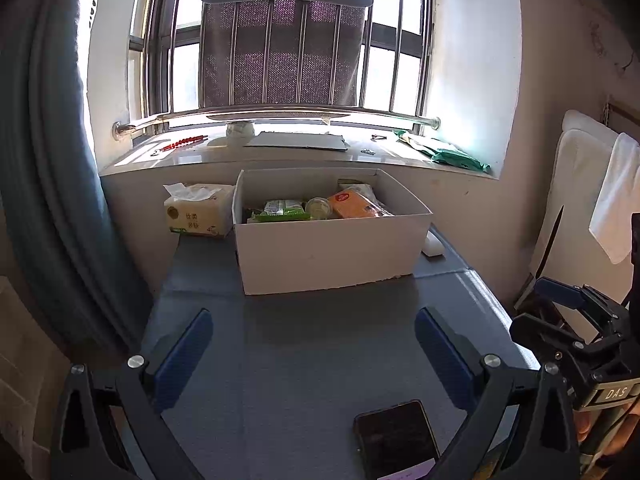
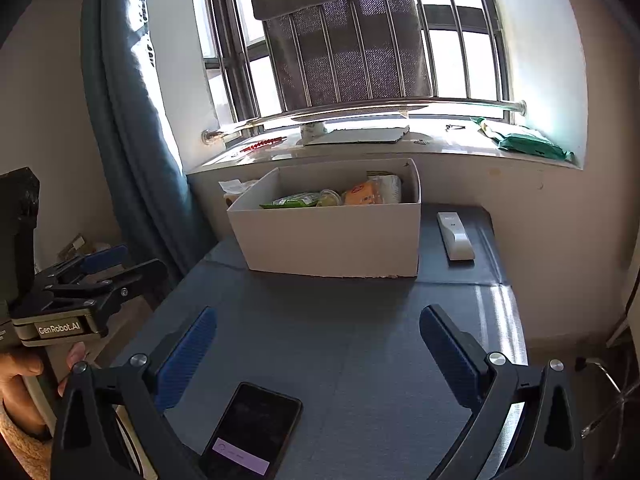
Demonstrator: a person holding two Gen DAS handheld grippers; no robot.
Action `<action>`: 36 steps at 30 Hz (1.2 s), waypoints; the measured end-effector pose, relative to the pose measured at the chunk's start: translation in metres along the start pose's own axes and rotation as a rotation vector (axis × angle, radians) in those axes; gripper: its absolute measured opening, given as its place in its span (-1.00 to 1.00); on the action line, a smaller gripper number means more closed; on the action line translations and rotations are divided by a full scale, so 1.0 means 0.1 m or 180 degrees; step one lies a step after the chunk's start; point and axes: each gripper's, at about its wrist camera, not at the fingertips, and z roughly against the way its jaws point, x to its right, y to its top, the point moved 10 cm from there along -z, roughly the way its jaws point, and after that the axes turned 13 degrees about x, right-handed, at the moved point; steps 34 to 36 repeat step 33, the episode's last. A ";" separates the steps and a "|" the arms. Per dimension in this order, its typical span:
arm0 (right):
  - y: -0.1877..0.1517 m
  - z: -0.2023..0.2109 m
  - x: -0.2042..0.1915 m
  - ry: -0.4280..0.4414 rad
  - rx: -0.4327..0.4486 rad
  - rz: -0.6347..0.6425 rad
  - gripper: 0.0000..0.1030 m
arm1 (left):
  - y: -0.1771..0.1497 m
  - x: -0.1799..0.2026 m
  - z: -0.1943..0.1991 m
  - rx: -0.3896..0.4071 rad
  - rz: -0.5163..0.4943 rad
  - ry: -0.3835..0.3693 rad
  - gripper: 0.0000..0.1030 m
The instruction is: Organize snacks
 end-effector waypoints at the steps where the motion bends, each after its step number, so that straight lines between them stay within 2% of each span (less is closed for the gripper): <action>1: 0.00 0.00 0.00 0.0001 0.0001 -0.0002 1.00 | 0.00 0.00 0.00 0.0000 0.0000 -0.0003 1.00; 36: -0.04 0.03 -0.02 0.0013 -0.0016 0.0003 1.00 | -0.02 0.00 0.01 -0.0015 0.0007 -0.0021 1.00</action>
